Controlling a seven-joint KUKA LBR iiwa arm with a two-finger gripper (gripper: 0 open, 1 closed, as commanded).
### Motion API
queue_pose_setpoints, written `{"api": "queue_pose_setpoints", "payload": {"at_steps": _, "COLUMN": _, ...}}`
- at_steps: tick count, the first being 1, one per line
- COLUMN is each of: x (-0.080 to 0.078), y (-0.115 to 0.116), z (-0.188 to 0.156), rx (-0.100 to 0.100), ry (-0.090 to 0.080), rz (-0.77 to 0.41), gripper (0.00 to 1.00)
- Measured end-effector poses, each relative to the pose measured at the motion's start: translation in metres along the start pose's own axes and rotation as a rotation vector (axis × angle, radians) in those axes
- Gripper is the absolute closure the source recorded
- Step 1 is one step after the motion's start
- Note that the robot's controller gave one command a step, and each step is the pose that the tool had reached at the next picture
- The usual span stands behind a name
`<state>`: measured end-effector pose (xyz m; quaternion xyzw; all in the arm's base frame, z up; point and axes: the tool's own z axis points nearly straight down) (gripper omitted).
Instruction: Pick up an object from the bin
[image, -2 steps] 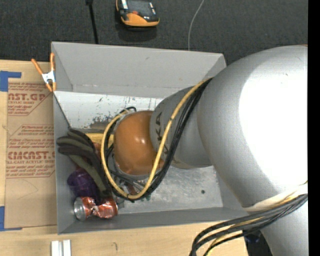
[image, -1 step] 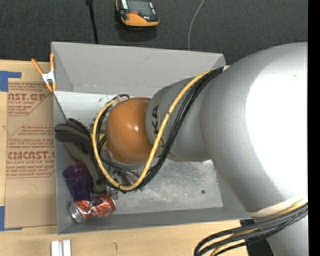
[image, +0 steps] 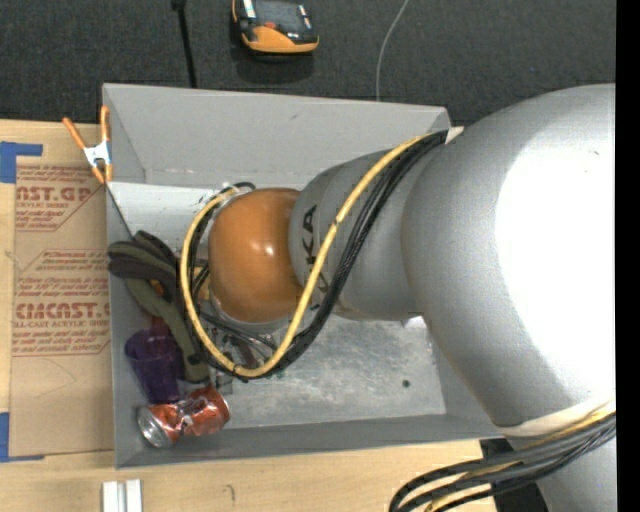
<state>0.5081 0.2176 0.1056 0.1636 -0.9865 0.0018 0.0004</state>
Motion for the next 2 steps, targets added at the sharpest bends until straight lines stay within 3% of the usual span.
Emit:
{"api": "queue_pose_setpoints", "payload": {"at_steps": 1, "x": -0.021, "y": -0.038, "z": -0.014, "rx": -0.004, "ry": -0.003, "rz": -0.069, "gripper": 1.0}}
{"api": "queue_pose_setpoints", "payload": {"at_steps": 2, "x": -0.016, "y": -0.039, "z": 0.005, "rx": -0.001, "ry": -0.006, "rz": -0.051, "gripper": 1.0}}
